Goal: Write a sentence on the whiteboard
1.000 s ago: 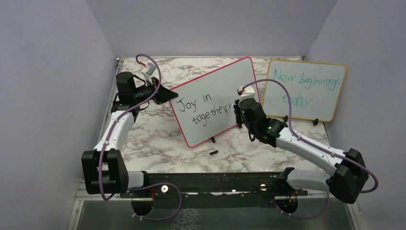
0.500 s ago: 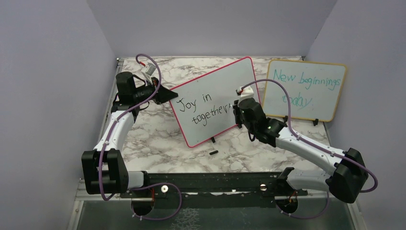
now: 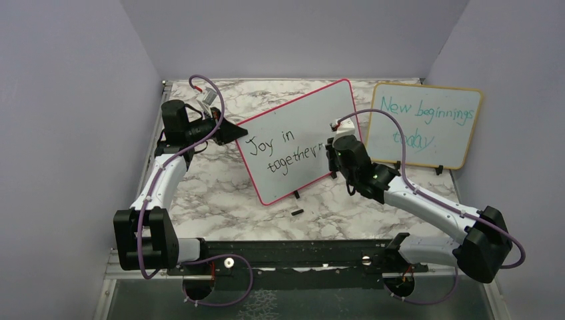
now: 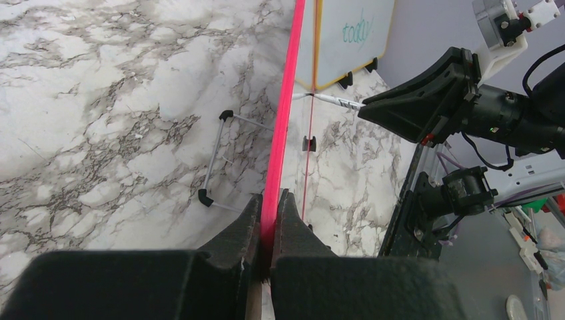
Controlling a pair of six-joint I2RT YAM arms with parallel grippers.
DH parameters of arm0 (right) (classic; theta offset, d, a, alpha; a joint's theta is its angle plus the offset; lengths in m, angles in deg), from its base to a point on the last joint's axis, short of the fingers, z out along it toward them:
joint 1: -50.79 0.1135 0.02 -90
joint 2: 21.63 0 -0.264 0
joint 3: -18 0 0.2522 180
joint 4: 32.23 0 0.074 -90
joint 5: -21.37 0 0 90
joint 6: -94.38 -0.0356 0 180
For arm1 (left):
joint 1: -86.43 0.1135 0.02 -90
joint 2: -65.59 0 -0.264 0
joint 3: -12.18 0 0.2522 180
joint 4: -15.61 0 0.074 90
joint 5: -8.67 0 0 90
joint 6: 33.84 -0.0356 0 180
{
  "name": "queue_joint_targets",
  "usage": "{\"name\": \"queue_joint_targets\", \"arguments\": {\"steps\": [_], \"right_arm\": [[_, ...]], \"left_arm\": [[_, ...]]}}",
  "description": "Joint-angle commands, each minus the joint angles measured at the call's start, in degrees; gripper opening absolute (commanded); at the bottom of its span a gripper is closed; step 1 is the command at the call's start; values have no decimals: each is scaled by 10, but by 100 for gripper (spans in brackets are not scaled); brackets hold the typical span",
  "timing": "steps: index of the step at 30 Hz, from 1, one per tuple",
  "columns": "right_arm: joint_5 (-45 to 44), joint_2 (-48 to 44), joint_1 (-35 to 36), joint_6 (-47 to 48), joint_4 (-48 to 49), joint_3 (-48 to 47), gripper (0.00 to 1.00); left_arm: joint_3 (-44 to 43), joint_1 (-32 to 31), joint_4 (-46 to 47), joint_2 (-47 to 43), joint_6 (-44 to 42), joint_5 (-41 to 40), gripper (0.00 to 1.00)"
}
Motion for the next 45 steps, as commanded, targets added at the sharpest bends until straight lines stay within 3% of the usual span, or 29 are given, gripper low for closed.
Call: {"name": "queue_joint_targets", "arguments": {"steps": [1,22,45], "right_arm": [[-18,1,-8,-3,17,-7,0],[26,-10,-11,-29,-29,23,0],[15,-21,-26,-14,15,17,0]], "left_arm": [[10,-5,-50,21,-64,-73,0],[9,-6,-51,22,-63,-74,0],[9,-6,-52,22,-63,-73,0]]}}
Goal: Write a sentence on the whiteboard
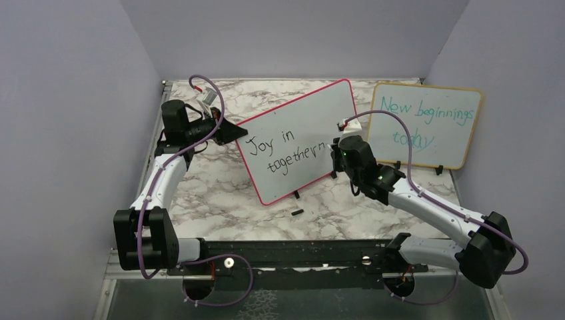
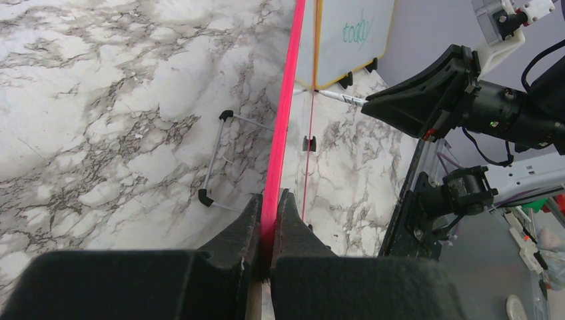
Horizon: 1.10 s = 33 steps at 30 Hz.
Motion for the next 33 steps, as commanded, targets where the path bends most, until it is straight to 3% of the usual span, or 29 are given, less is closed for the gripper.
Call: {"name": "queue_joint_targets", "arguments": {"steps": [1,33], "right_arm": [[11,4,-4,5,26,2,0],[7,16,-28,13,35,-8,0]], "left_arm": [[9,-6,-52,22,-63,-73,0],[8,-6,-52,24,-64,-73,0]]}}
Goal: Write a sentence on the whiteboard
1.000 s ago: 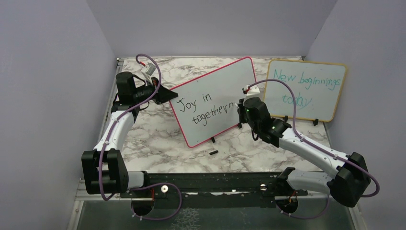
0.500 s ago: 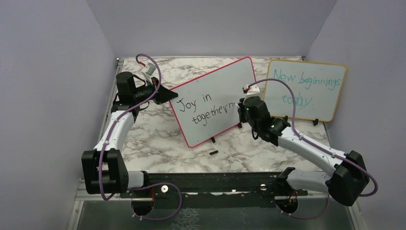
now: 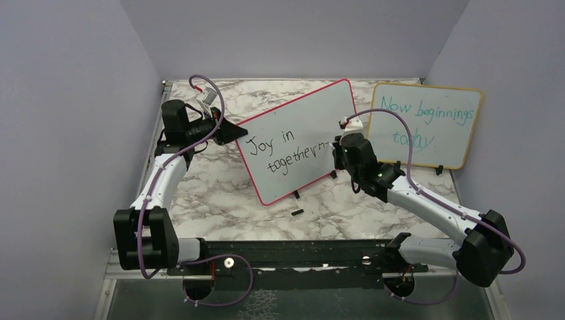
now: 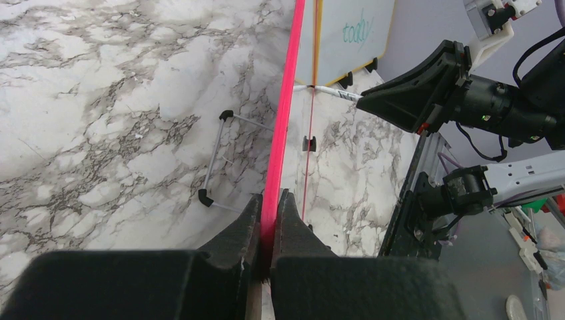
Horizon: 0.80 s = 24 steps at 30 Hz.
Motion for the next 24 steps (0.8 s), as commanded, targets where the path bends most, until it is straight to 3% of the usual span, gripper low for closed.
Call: {"name": "queue_joint_targets", "arguments": {"steps": [1,24], "right_arm": [[-4,4,-5,7,25,-10,0],[26,4,-5,18,43,-17,1]], "left_arm": [[9,-6,-51,23,-64,-72,0],[9,-6,-51,24,-64,-73,0]]}}
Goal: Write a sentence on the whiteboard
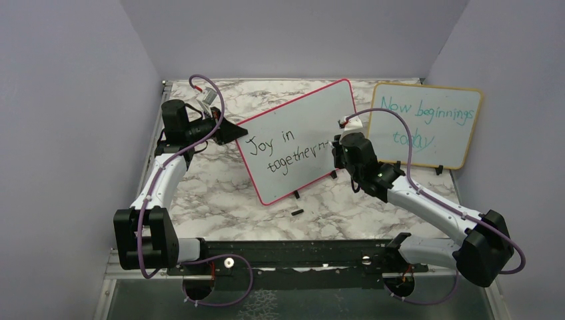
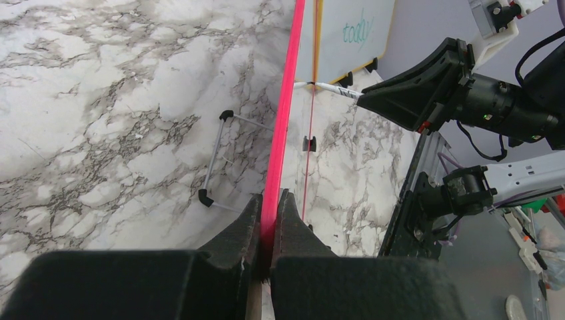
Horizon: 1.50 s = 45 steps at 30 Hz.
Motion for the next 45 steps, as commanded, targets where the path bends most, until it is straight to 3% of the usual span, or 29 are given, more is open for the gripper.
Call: {"name": "queue_joint_targets", "arguments": {"steps": [1,45], "right_arm": [[28,4,-5,8,29,-17,0],[54,-16,-5,2,8,0,0]], "left_arm": [[10,-6,-51,22,-64,-73,0],[10,-6,-51,23,-63,-72,0]]}}
